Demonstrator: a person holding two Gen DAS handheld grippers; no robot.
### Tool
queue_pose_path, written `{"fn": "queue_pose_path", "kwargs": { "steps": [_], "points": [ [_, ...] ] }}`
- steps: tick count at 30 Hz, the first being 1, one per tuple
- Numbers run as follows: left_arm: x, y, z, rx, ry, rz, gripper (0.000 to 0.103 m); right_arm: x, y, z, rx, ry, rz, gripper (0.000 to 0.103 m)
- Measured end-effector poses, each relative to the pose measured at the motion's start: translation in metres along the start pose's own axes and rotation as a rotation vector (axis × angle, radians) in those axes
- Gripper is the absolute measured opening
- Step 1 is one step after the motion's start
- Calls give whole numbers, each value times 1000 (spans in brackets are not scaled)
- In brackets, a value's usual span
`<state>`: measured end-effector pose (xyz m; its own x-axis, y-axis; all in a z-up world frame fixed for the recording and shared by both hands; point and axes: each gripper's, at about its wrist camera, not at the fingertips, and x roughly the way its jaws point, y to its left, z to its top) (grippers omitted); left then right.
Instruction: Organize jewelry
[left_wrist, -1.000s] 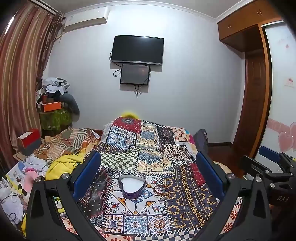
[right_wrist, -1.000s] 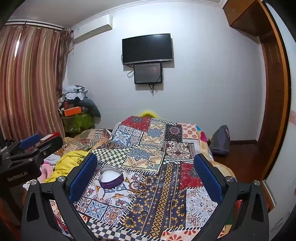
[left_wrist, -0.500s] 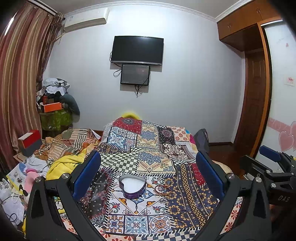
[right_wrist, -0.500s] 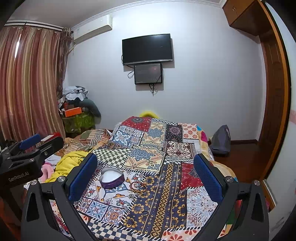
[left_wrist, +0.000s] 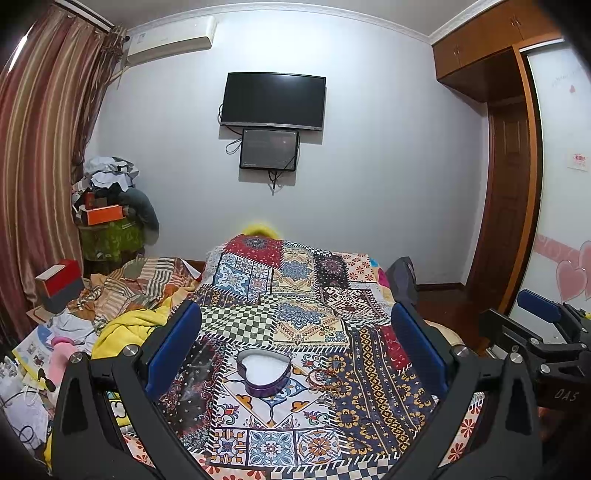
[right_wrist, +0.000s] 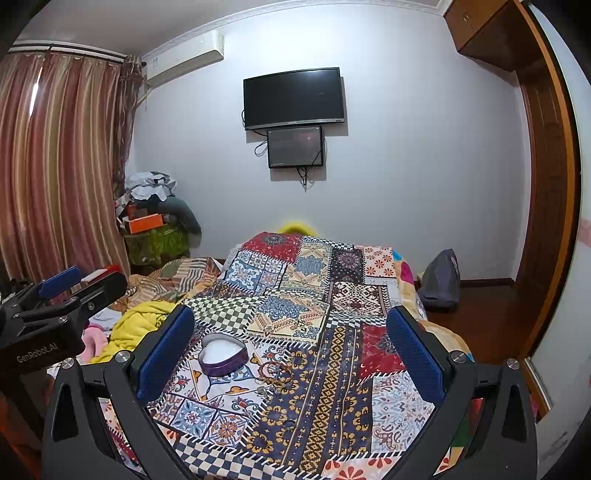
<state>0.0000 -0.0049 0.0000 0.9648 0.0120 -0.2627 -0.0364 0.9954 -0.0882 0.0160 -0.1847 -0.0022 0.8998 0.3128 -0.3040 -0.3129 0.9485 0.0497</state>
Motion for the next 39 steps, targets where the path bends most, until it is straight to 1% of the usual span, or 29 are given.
{"fn": "queue_pose_path", "kwargs": {
  "steps": [28,35,39],
  "points": [
    [6,-1,1,-1,0,-8,103,7,1,-1,-5,12,1,103],
    [18,1,0,-3,15,-6,103,18,-2,-4,-2,38,-2,103],
    [32,6,-5,-15,42,0,103,31,-4,-9,-2,74,-7,103]
  ]
}}
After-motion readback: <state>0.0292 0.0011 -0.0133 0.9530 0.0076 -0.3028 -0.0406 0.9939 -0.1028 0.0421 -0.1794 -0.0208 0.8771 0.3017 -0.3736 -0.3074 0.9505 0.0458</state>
